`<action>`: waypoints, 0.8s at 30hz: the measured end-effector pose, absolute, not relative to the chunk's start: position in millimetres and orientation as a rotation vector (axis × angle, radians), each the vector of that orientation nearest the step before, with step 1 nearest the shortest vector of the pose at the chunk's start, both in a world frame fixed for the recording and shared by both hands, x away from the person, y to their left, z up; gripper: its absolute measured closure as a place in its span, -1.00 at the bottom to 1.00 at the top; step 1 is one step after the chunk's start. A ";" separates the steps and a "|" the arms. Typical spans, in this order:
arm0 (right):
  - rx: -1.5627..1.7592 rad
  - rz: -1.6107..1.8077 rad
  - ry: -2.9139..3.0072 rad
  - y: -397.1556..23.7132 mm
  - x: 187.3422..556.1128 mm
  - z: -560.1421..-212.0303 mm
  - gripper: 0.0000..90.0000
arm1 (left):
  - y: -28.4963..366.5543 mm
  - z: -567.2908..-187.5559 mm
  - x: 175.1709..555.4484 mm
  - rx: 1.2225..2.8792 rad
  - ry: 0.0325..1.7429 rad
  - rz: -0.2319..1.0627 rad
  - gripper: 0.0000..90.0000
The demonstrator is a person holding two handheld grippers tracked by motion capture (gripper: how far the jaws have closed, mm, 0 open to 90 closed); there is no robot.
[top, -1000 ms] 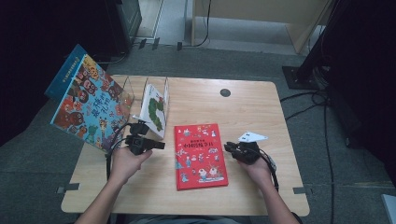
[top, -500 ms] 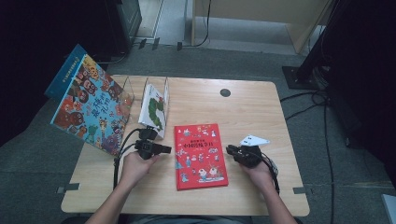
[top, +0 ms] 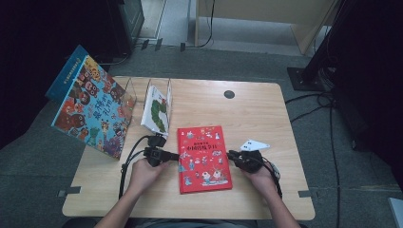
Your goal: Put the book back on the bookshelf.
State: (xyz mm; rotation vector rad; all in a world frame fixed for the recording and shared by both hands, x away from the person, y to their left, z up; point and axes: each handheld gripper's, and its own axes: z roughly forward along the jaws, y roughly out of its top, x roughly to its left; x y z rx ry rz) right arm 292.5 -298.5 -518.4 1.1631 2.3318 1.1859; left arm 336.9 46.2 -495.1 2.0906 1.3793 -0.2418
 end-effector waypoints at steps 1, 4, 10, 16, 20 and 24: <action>1.162 1.183 2.333 -298.4 292.7 -518.8 0.77 | 46.3 -495.3 336.9 2.088 1.381 -0.245 0.76; 1.166 1.183 2.335 -298.4 293.5 -519.5 0.77 | 46.1 -495.4 336.7 2.087 1.379 -0.243 0.78; 1.173 1.168 2.339 -298.2 294.2 -520.1 0.77 | 44.2 -495.8 335.6 2.078 1.374 -0.227 0.80; 1.192 1.163 2.325 -301.9 292.8 -520.1 0.77 | 39.9 -497.2 335.2 2.060 1.370 -0.217 0.80; 1.210 1.162 2.313 -304.2 292.5 -520.2 0.75 | 38.7 -498.8 337.6 2.045 1.368 -0.231 0.80; 1.220 1.160 2.302 -306.6 293.5 -520.4 0.72 | 37.3 -501.4 340.1 2.038 1.374 -0.219 0.80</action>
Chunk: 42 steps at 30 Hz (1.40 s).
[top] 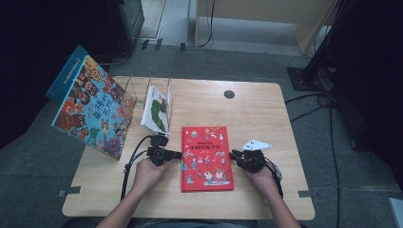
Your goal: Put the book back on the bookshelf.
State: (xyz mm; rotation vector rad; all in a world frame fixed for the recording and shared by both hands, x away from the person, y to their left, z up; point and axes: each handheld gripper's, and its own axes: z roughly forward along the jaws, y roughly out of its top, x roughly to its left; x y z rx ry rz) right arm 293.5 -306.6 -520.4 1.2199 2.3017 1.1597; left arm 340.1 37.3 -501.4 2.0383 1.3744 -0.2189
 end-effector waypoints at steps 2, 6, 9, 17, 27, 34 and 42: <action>1.221 1.159 2.294 -307.2 293.8 -520.4 0.71 | 36.0 -501.0 339.7 2.042 1.374 -0.207 0.80; 1.230 1.165 2.287 -308.0 293.8 -519.7 0.64 | 36.0 -500.5 339.5 2.042 1.373 -0.203 0.79; 1.233 1.190 2.268 -309.0 293.2 -517.5 0.55 | 36.4 -496.4 334.5 2.060 1.376 -0.181 0.85; 1.317 1.231 2.274 -304.9 291.8 -515.5 0.41 | 35.6 -497.4 323.1 2.072 1.387 -0.198 0.86; 1.628 1.249 2.312 -298.4 299.4 -512.4 0.33 | 30.3 -498.5 318.8 2.074 1.382 -0.189 0.97; 1.705 1.110 2.357 -292.3 311.1 -503.3 0.34 | 28.5 -499.2 316.0 2.059 1.388 -0.212 1.00; 2.040 1.045 2.395 -301.8 334.7 -498.4 0.55 | 26.8 -499.7 313.7 2.043 1.402 -0.226 1.00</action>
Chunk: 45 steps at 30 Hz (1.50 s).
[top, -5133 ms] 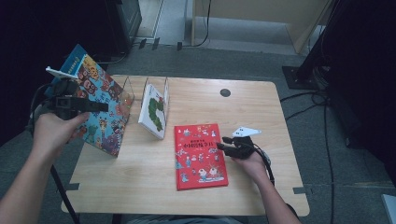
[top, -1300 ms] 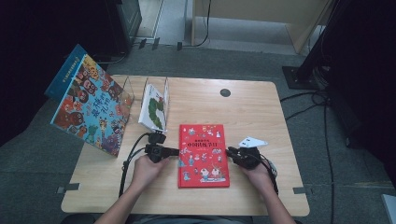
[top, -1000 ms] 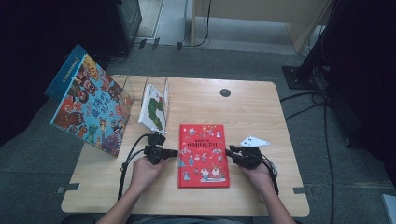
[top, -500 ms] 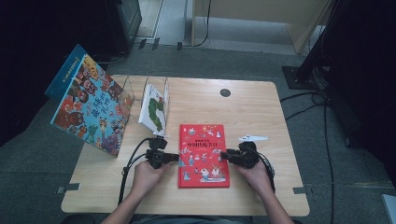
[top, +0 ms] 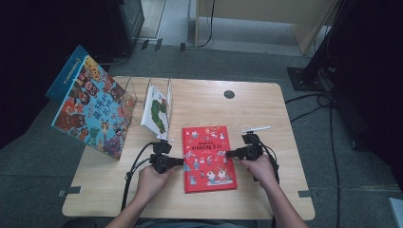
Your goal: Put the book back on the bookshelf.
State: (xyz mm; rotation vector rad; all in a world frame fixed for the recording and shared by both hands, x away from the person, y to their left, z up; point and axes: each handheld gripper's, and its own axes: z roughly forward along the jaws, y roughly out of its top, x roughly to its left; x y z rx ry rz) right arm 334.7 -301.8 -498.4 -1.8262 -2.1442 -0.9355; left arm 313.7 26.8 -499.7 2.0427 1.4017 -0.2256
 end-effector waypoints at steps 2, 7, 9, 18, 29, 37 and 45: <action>-1.831 -0.904 -2.146 -300.3 337.0 -496.8 0.55 | 26.5 -499.7 313.3 2.039 1.405 -0.222 1.00; -1.833 -0.872 -2.131 -299.4 340.0 -491.5 0.58 | 27.7 -500.2 314.1 2.034 1.408 -0.238 1.00; -1.823 -0.902 -2.128 -300.7 339.1 -486.5 0.59 | 27.4 -500.1 313.7 2.039 1.404 -0.235 1.00; -1.778 -0.951 -2.224 -298.4 337.8 -462.1 0.61 | 23.6 -500.4 310.8 2.042 1.395 -0.245 1.00; -1.702 -0.991 -2.297 -288.0 340.1 -424.6 0.65 | 15.3 -500.7 306.0 2.057 1.365 -0.242 1.00; -1.609 -1.014 -2.372 -267.5 339.2 -401.4 0.66 | 12.6 -500.8 303.9 2.053 1.353 -0.245 1.00; -1.495 -0.961 -2.466 -232.6 344.8 -391.8 0.73 | 11.0 -501.2 303.3 2.048 1.340 -0.263 1.00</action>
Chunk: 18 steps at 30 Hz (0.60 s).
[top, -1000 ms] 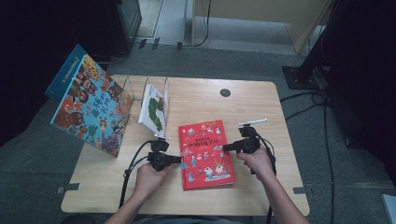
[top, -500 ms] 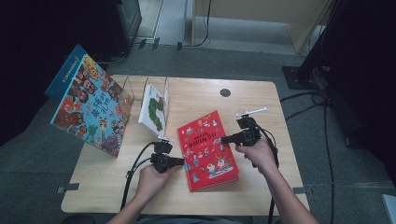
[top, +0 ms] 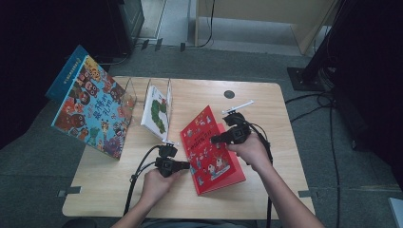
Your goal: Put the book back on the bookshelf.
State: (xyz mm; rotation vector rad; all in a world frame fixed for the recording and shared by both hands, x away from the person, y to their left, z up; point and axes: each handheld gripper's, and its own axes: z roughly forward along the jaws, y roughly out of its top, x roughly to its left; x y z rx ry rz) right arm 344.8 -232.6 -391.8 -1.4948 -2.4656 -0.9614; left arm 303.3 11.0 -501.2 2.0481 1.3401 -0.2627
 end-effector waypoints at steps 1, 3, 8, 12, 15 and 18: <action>-1.477 -0.961 -2.469 -228.7 345.9 -390.8 0.76 | 11.7 -501.4 303.9 2.045 1.345 -0.268 0.97; -1.453 -0.953 -2.480 -223.3 347.7 -387.4 0.78 | 14.9 -501.8 305.9 2.042 1.354 -0.275 0.87; -1.444 -0.896 -2.483 -221.6 352.1 -381.0 0.86 | 24.6 -495.8 309.6 1.991 1.366 -0.268 0.68; -1.436 -0.848 -2.497 -222.2 353.3 -371.4 0.96 | 31.0 -494.4 313.1 1.965 1.371 -0.269 0.54; -1.402 -0.820 -2.564 -221.9 350.8 -365.0 0.96 | 32.5 -494.3 314.2 1.962 1.365 -0.273 0.40; -1.399 -0.809 -2.571 -222.1 349.2 -362.4 0.96 | 32.0 -493.7 314.1 1.958 1.352 -0.278 0.29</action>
